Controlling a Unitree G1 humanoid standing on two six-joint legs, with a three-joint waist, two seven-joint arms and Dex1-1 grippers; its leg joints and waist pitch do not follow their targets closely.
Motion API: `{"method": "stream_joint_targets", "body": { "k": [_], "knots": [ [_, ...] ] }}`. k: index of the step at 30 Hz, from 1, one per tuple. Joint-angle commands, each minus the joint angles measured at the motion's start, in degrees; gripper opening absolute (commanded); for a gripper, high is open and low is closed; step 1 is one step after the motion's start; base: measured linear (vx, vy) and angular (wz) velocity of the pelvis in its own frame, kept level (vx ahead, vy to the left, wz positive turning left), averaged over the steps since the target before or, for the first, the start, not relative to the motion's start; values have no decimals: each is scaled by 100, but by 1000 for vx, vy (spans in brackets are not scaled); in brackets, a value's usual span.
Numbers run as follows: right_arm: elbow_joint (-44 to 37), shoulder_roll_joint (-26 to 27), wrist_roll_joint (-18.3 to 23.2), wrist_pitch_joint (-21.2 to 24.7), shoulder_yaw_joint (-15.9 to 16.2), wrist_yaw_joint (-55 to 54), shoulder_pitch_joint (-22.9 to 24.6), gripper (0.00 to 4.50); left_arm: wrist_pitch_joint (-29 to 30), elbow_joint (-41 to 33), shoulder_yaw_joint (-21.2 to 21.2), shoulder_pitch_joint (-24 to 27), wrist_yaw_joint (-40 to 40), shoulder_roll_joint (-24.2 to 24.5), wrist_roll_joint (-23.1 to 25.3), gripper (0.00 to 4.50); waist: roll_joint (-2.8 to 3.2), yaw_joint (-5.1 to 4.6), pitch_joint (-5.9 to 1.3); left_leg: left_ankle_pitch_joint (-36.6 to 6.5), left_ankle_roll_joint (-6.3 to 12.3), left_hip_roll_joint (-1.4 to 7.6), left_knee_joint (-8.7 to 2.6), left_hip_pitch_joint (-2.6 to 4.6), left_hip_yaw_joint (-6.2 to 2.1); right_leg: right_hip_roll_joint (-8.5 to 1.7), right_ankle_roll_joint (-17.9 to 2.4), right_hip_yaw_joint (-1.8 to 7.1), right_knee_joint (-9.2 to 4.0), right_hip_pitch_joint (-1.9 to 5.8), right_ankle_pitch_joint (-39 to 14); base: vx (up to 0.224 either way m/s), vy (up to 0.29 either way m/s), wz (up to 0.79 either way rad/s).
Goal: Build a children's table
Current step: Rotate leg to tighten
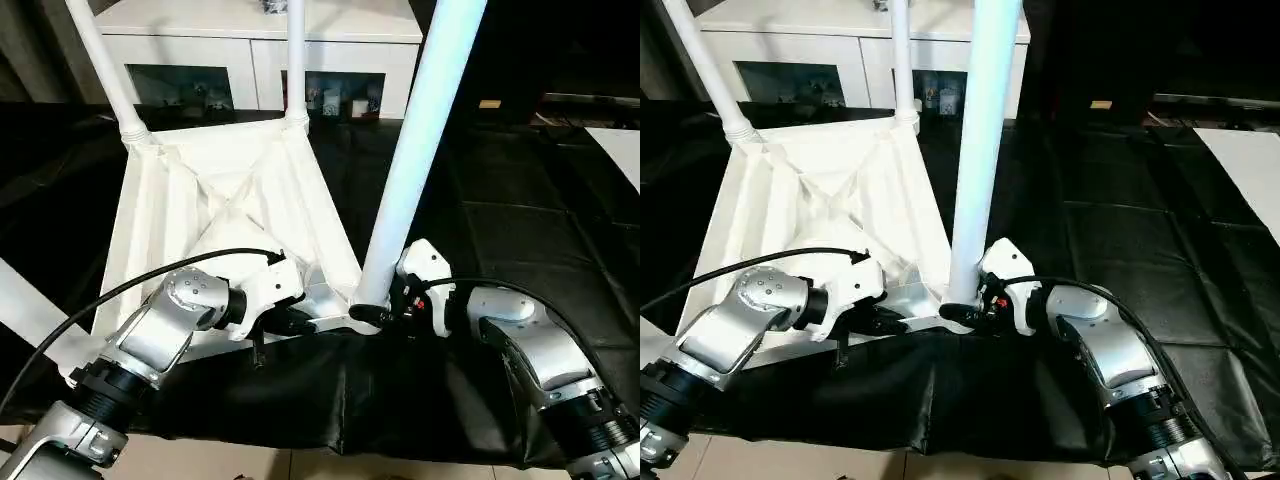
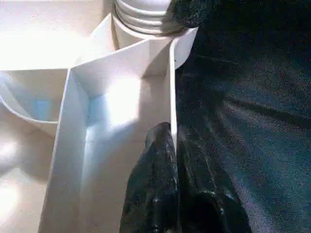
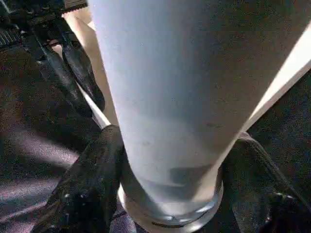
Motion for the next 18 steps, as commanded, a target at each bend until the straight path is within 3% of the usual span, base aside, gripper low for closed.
{"method": "stream_joint_targets", "body": {
  "k": [1, 7, 9, 12, 14, 15, 16, 18],
  "knots": [
    [72, -78, -58, -43, 66, 88, -41, 259, -26, -97, -147, 67, -219, 32, -21, 0, -18, -22, -347, -478, 420, 201, -388, 6, -21, -251, -1629, 151, -249, 313, -144, 0, 0, 0],
    [211, 79, -90, 35, -5, -157, -64, 257, 8, -58, -115, 82, -143, 18, -9, 0, -30, -22, -351, -447, 444, 195, -380, 1, -19, -252, -1646, 152, -240, 321, -112, 0, 0, 0],
    [419, 299, -189, 138, -117, -653, -117, 257, 131, 53, -63, 67, 80, -99, 27, 0, -26, -47, -325, -572, 375, 191, -400, -5, -15, -245, -1606, 149, -273, 300, -369, 0, 0, 0],
    [640, 524, -290, 225, -237, -1159, -174, 256, 267, 171, -10, 45, 325, -234, 67, 0, -35, -81, -288, -1049, 124, 189, -439, 4, -32, -254, -1384, 155, -349, 281, -1301, 0, 0, 0],
    [1083, 1071, -290, 504, -599, -2214, -341, 256, 523, 627, 196, -127, 1198, -764, 184, 0, -40, -126, -273, -1235, -13, 179, -450, 12, -41, -248, -1273, 163, -383, 254, -1661, 0, 0, 0],
    [1083, 1071, -290, 504, -599, -2214, -341, 256, 523, 627, 196, -127, 1198, -764, 184, 0, -37, -162, -272, -1425, -105, 164, -452, 44, -49, -241, -1193, 157, -422, 215, -1980, 0, 0, 0],
    [1559, 1621, -281, 724, -924, -3250, -554, 254, 858, 1021, 359, -322, 1988, -1333, 258, 0, -60, -196, -287, -1417, -141, 152, -451, 29, -58, -239, -1099, 159, -422, 234, -2069, 0, 0, 0],
    [1711, 1785, -267, 788, -1014, -3539, -631, 252, 974, 1128, 395, -387, 2199, -1505, 274, 0, -63, -232, -288, -1480, -156, 141, -466, 6, -84, -246, -975, 151, -456, 227, -2248, 0, 0, 0]
  ]
}}
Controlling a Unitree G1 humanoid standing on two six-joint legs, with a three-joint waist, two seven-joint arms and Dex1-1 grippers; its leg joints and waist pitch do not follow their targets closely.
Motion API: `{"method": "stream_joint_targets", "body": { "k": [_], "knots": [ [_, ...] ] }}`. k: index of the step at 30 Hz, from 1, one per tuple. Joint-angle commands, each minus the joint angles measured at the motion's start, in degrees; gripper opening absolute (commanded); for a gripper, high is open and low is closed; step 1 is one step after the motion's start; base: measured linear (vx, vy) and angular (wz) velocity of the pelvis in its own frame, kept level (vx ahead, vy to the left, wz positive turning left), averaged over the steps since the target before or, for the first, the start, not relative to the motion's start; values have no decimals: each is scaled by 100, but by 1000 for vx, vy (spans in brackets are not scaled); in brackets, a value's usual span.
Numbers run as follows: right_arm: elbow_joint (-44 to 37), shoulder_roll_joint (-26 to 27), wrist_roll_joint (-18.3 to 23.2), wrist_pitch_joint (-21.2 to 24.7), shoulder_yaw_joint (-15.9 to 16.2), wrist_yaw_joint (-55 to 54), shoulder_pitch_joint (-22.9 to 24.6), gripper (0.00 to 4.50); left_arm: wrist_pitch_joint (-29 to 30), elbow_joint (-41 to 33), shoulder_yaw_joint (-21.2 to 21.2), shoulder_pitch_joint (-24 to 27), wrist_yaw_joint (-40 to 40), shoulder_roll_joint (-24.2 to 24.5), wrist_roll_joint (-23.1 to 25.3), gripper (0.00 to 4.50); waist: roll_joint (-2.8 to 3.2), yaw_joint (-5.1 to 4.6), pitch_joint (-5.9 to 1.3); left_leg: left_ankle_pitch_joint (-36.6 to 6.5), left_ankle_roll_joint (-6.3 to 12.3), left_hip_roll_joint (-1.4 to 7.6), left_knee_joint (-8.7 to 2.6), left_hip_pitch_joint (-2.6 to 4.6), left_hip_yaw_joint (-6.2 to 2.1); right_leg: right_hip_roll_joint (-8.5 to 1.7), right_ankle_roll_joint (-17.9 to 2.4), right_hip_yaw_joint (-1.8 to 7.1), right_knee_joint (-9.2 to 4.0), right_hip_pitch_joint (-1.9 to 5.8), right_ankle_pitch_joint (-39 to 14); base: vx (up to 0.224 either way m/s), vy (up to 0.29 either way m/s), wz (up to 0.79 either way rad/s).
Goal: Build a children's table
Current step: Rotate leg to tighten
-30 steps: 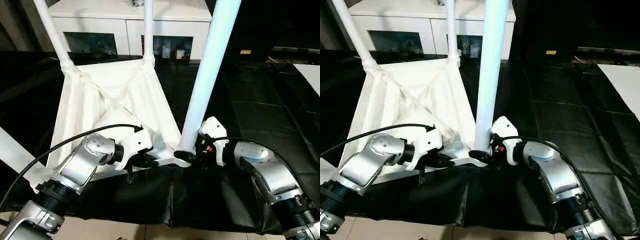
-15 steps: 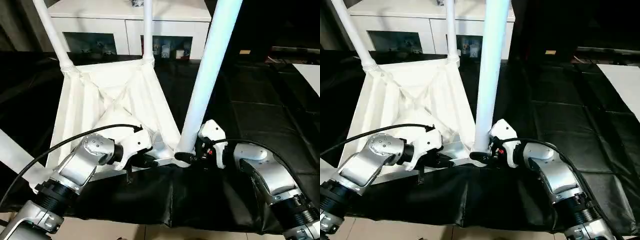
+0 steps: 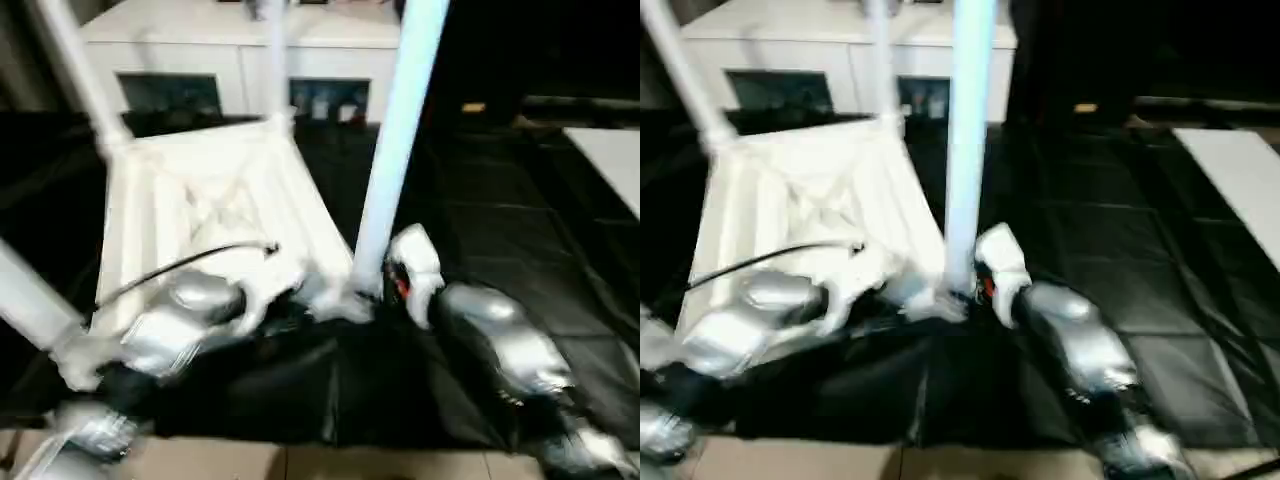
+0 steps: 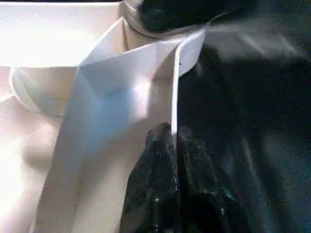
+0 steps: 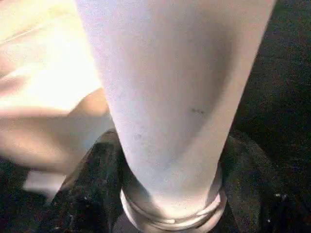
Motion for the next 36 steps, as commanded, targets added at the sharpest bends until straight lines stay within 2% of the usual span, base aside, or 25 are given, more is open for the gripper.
{"method": "stream_joint_targets", "body": {
  "k": [1, 2, 3, 5, 8, 12, 13, 14, 17, 18, 20, 23, 24, 26, 27, 28, 29, 30, 32, 35, 36],
  "knots": [
    [363, 53, -35, 285, -57, -387, 73, 250, 194, 186, -43, 48, 253, -99, -13, 0, -33, -8, -268, -1500, -118, 152, -487, -12, -75, -247, -983, 135, -484, 203, -2245, 0, 0, 0],
    [596, 243, -64, 311, -151, -798, -48, 250, 266, 356, -27, -47, 511, -299, 47, 0, -17, 0, -270, -1512, -76, 156, -488, -16, -79, -249, -953, 135, -497, 202, -2197, 0, 0, 0],
    [596, 243, -64, 311, -151, -798, -48, 250, 266, 356, -27, -47, 511, -299, 47, 0, -21, -22, -277, -1546, -52, 146, -485, -16, -76, -236, -960, 130, -500, 193, -2126, 0, 0, 0],
    [1155, 655, -71, 217, -350, -1698, -361, 250, 176, 861, 3, -294, 1077, -712, 182, 0, -34, -29, -293, -1446, -32, 128, -466, -25, -67, -248, -995, 138, -505, 177, -2000, 0, 0, 0],
    [1424, 805, -123, 109, -348, -2015, -527, 250, 38, 1141, -4, -427, 1345, -852, 269, 0, -24, -49, -308, -1462, -51, 128, -479, -26, -76, -229, -987, 128, -494, 191, -1814, 0, 0, 0],
    [1775, 1029, -200, -173, -362, -2144, -781, 250, -140, 1459, -25, -604, 1601, -902, 462, 0, -50, -60, -311, -1655, 3, 145, -499, -36, -84, -240, -968, 124, -497, 183, -1761, 0, 0, 0],
    [1723, 1089, -114, -278, -401, -1911, -795, 285, -128, 1438, -34, -598, 1572, -837, 512, 0, -43, -59, -313, -1658, 9, 146, -503, -40, -89, -241, -966, 118, -492, 196, -1759, 0, 0, 0],
    [1488, 1054, -150, -444, -286, -1604, -729, 306, -110, 1370, -77, -563, 1494, -722, 573, 0, -47, -51, -319, -1689, 33, 156, -505, -41, -92, -248, -960, 118, -495, 198, -1755, 0, 0, 0],
    [1214, 997, -212, -570, -172, -1368, -643, 329, -70, 1293, -127, -521, 1429, -602, 630, 0, -51, -58, -308, -1641, 88, 154, -505, -55, -79, -240, -999, 124, -495, 194, -1684, 0, 0, 0],
    [1050, 909, -235, -659, -108, -1321, -590, 341, -63, 1298, -166, -502, 1361, -511, 664, 0, -51, -78, -307, -1590, 86, 155, -526, -103, -102, -257, -959, 114, -490, 241, -1758, 0, 0, 0],
    [976, 867, -208, -644, -114, -1305, -562, 363, -48, 1287, -164, -487, 1313, -484, 648, 0, -70, -108, -311, -1631, 83, 156, -522, -91, -105, -252, -956, 115, -497, 220, -1855, 0, 0, 0],
    [610, 589, -209, -619, -20, -1098, -415, 392, 15, 1190, -195, -410, 1063, -330, 611, 0, -59, -95, -303, -1651, 96, 164, -520, -68, -95, -252, -962, 127, -510, 191, -1896, 0, 0, 0],
    [153, 254, -136, -502, 105, -540, -186, 392, 12, 1003, -245, -308, 771, -150, 547, 0, -47, -90, -303, -1589, 104, 162, -520, -77, -99, -237, -1001, 122, -501, 218, -1775, 0, 0, 0],
    [-156, 26, -86, -427, 190, -137, -27, 398, 2, 877, -284, -241, 573, -25, 504, 0, -52, -51, -299, -1484, 189, 193, -527, -93, -100, -251, -1029, 135, -474, 244, -1465, 0, 0, 0],
    [-507, -247, 75, -302, 256, 421, 175, 398, 77, 718, -331, -160, 312, 128, 436, 0, -20, -66, -305, -1440, 199, 187, -519, -92, -92, -242, -1073, 137, -463, 233, -1373, 0, 0, 0],
    [-507, -247, 75, -302, 256, 421, 175, 398, 77, 718, -331, -160, 312, 128, 436, 0, -37, -47, -331, -1323, 260, 195, -487, -69, -78, -235, -1171, 139, -440, 246, -1048, 0, 0, 0],
    [-800, -575, 164, -355, 376, 989, 380, 398, -28, 559, -447, -79, -60, 332, 396, 0, -39, -70, -331, -1223, 286, 192, -494, -87, -74, -235, -1245, 143, -424, 244, -898, 0, 0, 0],
    [-1063, -901, 228, -448, 496, 1541, 584, 398, -25, 394, -545, -1, -388, 524, 349, 0, -13, -23, -340, -1090, 392, 207, -478, -76, -73, -234, -1344, 126, -403, 295, -557, 0, 0, 0],
    [-1332, -1378, 274, -657, 653, 2207, 855, 398, -320, 140, -717, 110, -972, 866, 293, 0, -2, -22, -340, -947, 457, 219, -486, -83, -74, -249, -1453, 128, -384, 297, -308, 0, 0, 0],
    [-1417, -1767, 277, -851, 762, 2679, 967, 398, -416, -390, -858, 292, -1779, 1364, 92, 0, -3, -23, -323, -987, 516, 224, -483, -74, -54, -256, -1617, 119, -383, 288, -357, 0, 0, 0],
    [-1420, -1793, 277, -868, 771, 2713, 964, 398, -361, -485, -867, 319, -1883, 1428, 41, 0, -1, -36, -295, -1187, 452, 232, -506, -56, -50, -256, -1620, 118, -407, 266, -738, 0, 0, 0]
  ]
}}
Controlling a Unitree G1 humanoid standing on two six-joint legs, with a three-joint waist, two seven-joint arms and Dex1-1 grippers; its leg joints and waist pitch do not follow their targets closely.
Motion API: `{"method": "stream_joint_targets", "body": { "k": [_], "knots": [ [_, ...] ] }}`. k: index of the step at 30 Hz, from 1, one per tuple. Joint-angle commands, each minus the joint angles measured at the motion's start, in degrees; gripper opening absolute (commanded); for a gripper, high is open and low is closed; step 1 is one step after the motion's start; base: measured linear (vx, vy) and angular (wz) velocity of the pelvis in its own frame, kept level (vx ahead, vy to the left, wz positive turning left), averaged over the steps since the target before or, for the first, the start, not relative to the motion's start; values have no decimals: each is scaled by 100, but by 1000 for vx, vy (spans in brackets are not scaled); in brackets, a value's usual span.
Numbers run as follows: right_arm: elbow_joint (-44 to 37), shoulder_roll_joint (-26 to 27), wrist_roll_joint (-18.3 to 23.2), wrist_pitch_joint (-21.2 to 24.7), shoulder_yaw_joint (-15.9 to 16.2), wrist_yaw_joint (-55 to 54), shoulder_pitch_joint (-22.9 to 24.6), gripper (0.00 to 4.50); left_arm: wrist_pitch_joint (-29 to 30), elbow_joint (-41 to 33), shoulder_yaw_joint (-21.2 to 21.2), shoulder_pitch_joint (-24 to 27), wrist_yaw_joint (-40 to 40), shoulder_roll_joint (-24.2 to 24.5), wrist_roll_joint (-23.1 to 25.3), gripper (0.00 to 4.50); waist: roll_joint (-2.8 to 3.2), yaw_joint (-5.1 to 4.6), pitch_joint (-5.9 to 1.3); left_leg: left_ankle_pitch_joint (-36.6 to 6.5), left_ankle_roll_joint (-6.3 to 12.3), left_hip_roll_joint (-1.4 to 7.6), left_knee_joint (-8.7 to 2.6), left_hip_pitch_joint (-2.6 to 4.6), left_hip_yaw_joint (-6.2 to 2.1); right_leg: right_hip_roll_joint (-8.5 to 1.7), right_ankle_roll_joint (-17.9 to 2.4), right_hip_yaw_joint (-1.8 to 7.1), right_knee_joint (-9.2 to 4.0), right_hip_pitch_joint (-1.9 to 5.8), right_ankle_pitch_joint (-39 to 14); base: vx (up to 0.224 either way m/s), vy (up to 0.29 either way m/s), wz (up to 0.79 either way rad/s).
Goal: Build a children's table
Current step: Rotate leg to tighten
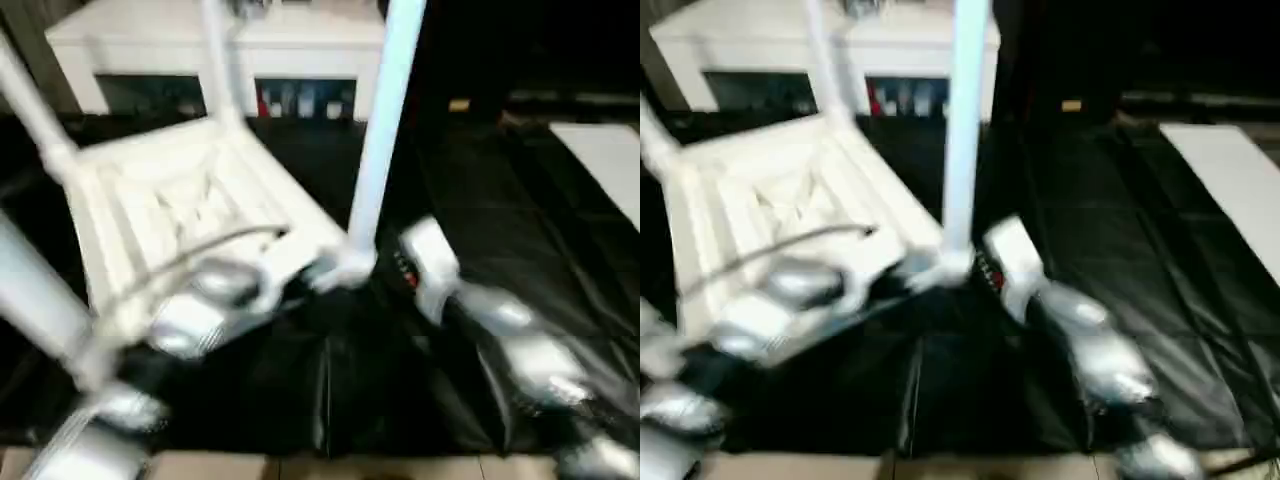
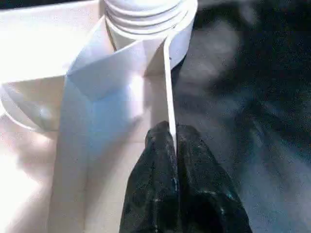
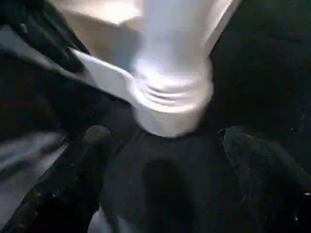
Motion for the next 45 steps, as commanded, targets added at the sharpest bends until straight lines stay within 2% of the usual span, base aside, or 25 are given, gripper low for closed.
{"method": "stream_joint_targets", "body": {
  "k": [1, 3, 5, 9, 11, 14, 18, 21, 26, 30, 34, 38, 40, 42, 43, 45],
  "knots": [
    [-253, -11, 55, -132, 89, 211, -62, 398, 127, -129, -497, 230, -562, 91, -15, 0, -4, 22, -232, -1249, 420, 224, -422, -30, -24, -273, -1591, 156, -380, 285, -901, 0, 0, 0],
    [-268, -41, 74, -100, 110, 304, -96, 398, 191, -305, -499, 278, -701, 190, -95, 0, 28, 33, -215, -1397, 321, 232, -440, -7, -31, -278, -1508, 165, -395, 262, -1267, 0, 0, 0],
    [-209, -53, -27, -159, 198, 392, -171, 398, 192, -453, -526, 321, -838, 290, -140, 0, 18, 54, -217, -1418, 269, 241, -448, 3, -33, -279, -1455, 172, -397, 251, -1379, 0, 0, 0],
    [-205, -92, 22, -266, 338, 706, -191, 398, 206, -582, -515, 373, -927, 384, -138, 0, 11, 109, -243, -1065, 283, 224, -422, -4, -17, -267, -1488, 174, -343, 274, -822, 0, 0, 0],
    [-202, -96, 30, -279, 360, 764, -192, 398, 211, -600, -507, 383, -944, 396, -144, 0, 2, 115, -251, -910, 360, 214, -407, -21, -14, -271, -1537, 169, -320, 297, -598, 0, 0, 0],
    [-143, -80, -25, -345, 422, 878, -204, 398, 237, -635, -489, 397, -972, 416, -117, 0, 4, 120, -249, -875, 384, 217, -403, -22, -14, -282, -1557, 167, -324, 300, -628, 0, 0, 0],
    [121, 59, -62, -418, 404, 799, -348, 398, 266, -651, -484, 404, -966, 446, -116, 0, 21, 104, -249, -962, 321, 210, -407, -14, -15, -271, -1556, 163, -335, 288, -786, 0, 0, 0],
    [244, 154, -56, -433, 396, 828, -429, 364, 266, -637, -488, 405, -958, 441, -106, 0, 17, 109, -252, -951, 308, 209, -404, -14, -17, -269, -1538, 163, -324, 297, -753, 0, 0, 0],
    [367, 222, -40, -494, 419, 845, -484, 332, 260, -611, -492, 411, -942, 437, -90, 0, 19, 119, -273, -703, 384, 202, -379, -15, -10, -261, -1639, 158, -281, 315, -322, 0, 0, 0],
    [474, 250, -38, -528, 435, 905, -516, 299, 282, -618, -502, 419, -936, 448, -84, 0, 4, 118, -261, -860, 370, 204, -384, -15, -9, -273, -1601, 160, -307, 312, -629, 0, 0, 0],
    [513, 268, -42, -551, 432, 945, -513, 265, 276, -609, -508, 432, -933, 453, -78, 0, 12, 119, -268, -808, 355, 205, -382, -13, -13, -270, -1591, 160, -298, 314, -590, 0, 0, 0],
    [549, 297, -16, -572, 412, 978, -510, 259, 276, -606, -516, 438, -942, 454, -78, 0, 12, 117, -272, -763, 382, 199, -375, -15, -10, -265, -1614, 157, -289, 319, -492, 0, 0, 0],
    [667, 389, -136, -621, 396, 733, -507, 257, 269, -525, -468, 436, -818, 376, -67, 0, 21, 119, -272, -776, 375, 199, -376, -12, -10, -269, -1620, 158, -294, 314, -523, 0, 0, 0],
    [910, 557, -320, -647, 315, 190, -567, 256, 284, -337, -357, 383, -504, 174, -42, 0, 13, 109, -258, -842, 342, 198, -384, -15, -9, -264, -1604, 157, -306, 306, -636, 0, 0, 0],
    [1028, 643, -398, -651, 266, -83, -602, 256, 297, -237, -296, 349, -326, 62, -27, 0, 15, 101, -237, -1009, 264, 189, -394, -10, -8, -267, -1560, 156, -340, 293, -918, 0, 0, 0],
    [1275, 871, -544, -608, 118, -784, -675, 256, 340, 5, -169, 253, 95, -223, 8, 0, -1, 61, -216, -1388, 66, 174, -418, 4, -21, -265, -1341, 157, -403, 261, -1689, 0, 0, 0]
  ]
}}
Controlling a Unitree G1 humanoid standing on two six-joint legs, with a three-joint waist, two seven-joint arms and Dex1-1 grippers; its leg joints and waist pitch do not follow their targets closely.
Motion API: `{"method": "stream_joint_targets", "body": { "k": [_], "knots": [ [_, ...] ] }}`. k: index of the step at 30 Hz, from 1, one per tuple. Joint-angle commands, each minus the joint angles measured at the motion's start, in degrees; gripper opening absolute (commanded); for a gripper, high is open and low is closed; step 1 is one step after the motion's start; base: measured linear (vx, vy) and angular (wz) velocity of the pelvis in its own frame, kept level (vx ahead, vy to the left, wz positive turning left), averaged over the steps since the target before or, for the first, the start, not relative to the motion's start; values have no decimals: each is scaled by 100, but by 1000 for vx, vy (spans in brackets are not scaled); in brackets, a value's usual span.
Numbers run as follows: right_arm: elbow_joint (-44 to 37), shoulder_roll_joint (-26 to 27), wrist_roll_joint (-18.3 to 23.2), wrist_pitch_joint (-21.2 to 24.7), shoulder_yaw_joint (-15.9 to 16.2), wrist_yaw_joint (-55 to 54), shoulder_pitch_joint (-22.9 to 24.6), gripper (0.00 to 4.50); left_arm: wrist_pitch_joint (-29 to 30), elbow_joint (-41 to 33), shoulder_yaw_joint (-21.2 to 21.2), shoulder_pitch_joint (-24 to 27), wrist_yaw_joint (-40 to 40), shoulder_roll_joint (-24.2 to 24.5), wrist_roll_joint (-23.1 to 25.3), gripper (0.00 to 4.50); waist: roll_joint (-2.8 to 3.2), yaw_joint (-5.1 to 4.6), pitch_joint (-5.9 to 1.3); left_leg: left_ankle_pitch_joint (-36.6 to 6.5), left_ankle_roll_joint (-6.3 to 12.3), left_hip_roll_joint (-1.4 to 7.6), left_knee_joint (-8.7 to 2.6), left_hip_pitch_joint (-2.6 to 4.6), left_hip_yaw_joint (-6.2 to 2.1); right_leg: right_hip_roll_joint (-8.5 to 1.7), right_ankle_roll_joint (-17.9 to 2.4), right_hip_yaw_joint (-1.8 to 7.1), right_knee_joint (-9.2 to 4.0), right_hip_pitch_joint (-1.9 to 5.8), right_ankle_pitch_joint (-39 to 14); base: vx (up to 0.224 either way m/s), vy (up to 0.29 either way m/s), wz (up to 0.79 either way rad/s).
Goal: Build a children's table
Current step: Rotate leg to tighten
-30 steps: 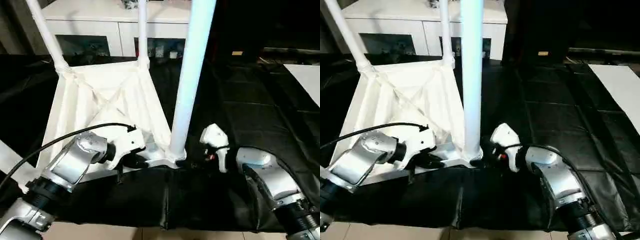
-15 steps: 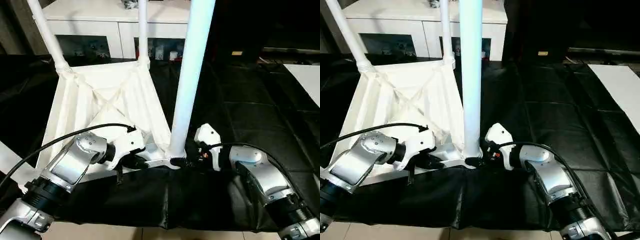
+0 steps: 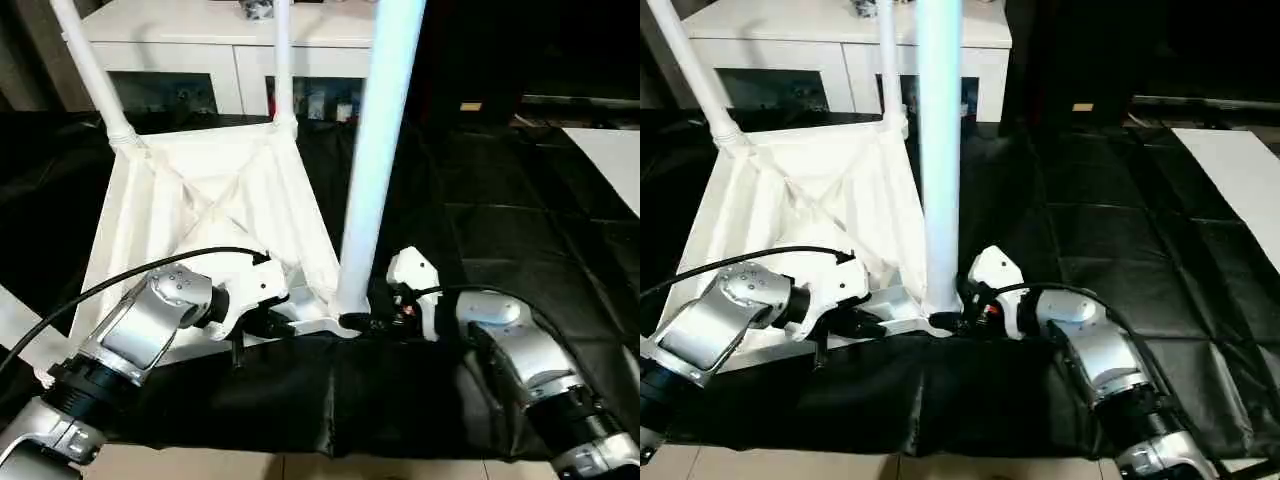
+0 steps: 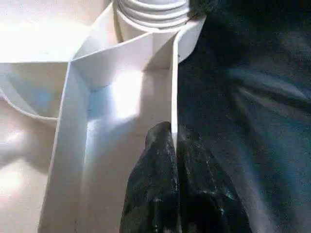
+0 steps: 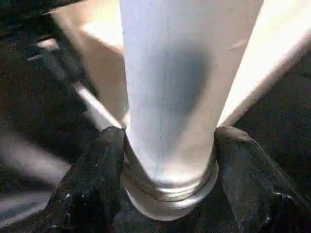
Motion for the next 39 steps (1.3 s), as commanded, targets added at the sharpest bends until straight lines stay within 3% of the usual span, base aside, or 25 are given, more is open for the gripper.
{"method": "stream_joint_targets", "body": {
  "k": [1, 3, 6, 9, 13, 16, 17, 21, 23, 25, 27, 29, 30, 33, 36, 39],
  "knots": [
    [376, 205, -260, 189, -221, -1018, -154, 255, 158, 368, -134, 24, 436, -348, 52, 0, -5, -2, -216, -1396, 77, 178, -448, -19, -35, -254, -1323, 148, -420, 237, -1701, 0, 0, 0],
    [661, 670, -342, 549, -515, -2191, -257, 254, 395, 799, 86, -185, 1229, -971, 62, 0, -7, -60, -219, -1567, -91, 156, -462, -27, -71, -245, -1075, 152, -459, 215, -2170, -52, 7, -1],
    [975, 1144, -363, 867, -742, -3154, -399, 254, 552, 1237, 256, -409, 1949, -1558, 92, 0, 3, -107, -223, -1730, -55, 146, -465, -26, -76, -233, -977, 160, -499, 176, -2236, -17, 3, 0],
    [1276, 1477, -331, 985, -890, -3701, -562, 254, 439, 1575, 281, -593, 2409, -1858, 231, 0, -4, -93, -246, -1702, -15, 141, -458, -30, -87, -237, -967, 152, -497, 181, -2048, 0, 0, 0],
    [1590, 1730, -467, 865, -787, -3853, -783, 254, 284, 1909, 247, -798, 2650, -2079, 418, 0, -15, -103, -246, -1777, -1, 141, -467, -34, -91, -241, -945, 148, -508, 172, -2051, 0, 0, 0],
    [1261, 1787, -361, 539, -729, -3445, -757, 254, 227, 1945, 134, -865, 2568, -1980, 551, 0, -35, -81, -251, -1702, 76, 150, -470, -66, -85, -257, -936, 157, -498, 195, -1895, 0, 0, 0],
    [1164, 1765, -377, 503, -696, -3405, -731, 310, 221, 1940, 112, -861, 2556, -1940, 580, 0, -26, -71, -251, -1659, 89, 156, -475, -64, -86, -252, -950, 158, -491, 193, -1798, 0, 0, 0],
    [755, 1594, -333, 599, -722, -3265, -566, 330, 205, 1823, 45, -767, 2415, -1713, 648, 0, -25, -74, -239, -1706, 113, 164, -488, -72, -85, -253, -970, 158, -493, 198, -1809, 0, 0, 0],
    [590, 1510, -293, 659, -753, -3184, -496, 366, 208, 1749, 42, -716, 2325, -1627, 658, 0, -25, -72, -233, -1747, 112, 170, -498, -71, -92, -251, -955, 155, -495, 204, -1867, 0, 0, 0],
    [161, 1156, -288, 810, -668, -2815, -305, 367, 174, 1500, -13, -564, 2050, -1372, 666, 0, -9, -73, -239, -1634, 122, 181, -505, -103, -108, -261, -950, 157, -480, 235, -1757, 0, 0, 0],
    [-114, 862, -294, 931, -524, -2394, -161, 367, 170, 1307, -69, -456, 1840, -1195, 645, 0, 10, -86, -238, -1661, 134, 181, -492, -82, -91, -254, -1010, 159, -480, 208, -1713, 0, 0, 0],
    [-468, 447, -166, 1011, -404, -1751, 56, 367, 80, 975, -158, -283, 1442, -922, 556, 0, 0, -58, -236, -1637, 187, 198, -484, -83, -83, -255, -1035, 171, -479, 232, -1602, 0, 0, 0],
    [-693, 220, 30, 1026, -379, -1302, 186, 367, 131, 750, -180, -191, 1232, -780, 471, 0, 19, -45, -257, -1497, 242, 217, -471, -63, -74, -257, -1160, 175, -441, 237, -1269, 0, 0, 0],
    [-1075, -211, 287, 930, -296, -442, 406, 367, 30, 358, -269, -47, 711, -486, 277, 0, 13, -37, -268, -1098, 402, 211, -448, -91, -57, -247, -1416, 162, -375, 274, -566, 0, 0, 0],
    [-1343, -630, 402, 739, -174, 300, 573, 367, -352, -36, -388, 121, -78, -150, 4, 0, 5, -12, -258, -988, 518, 223, -443, -83, -48, -266, -1540, 156, -366, 280, -474, 0, 0, 0],
    [-1364, -795, 457, 659, -175, 547, 574, 367, -149, -452, -432, 235, -575, 97, -262, 0, 9, 32, -250, -1016, 463, 248, -449, -37, -36, -275, -1607, 164, -355, 256, -600, 0, 0, 0]
  ]
}}
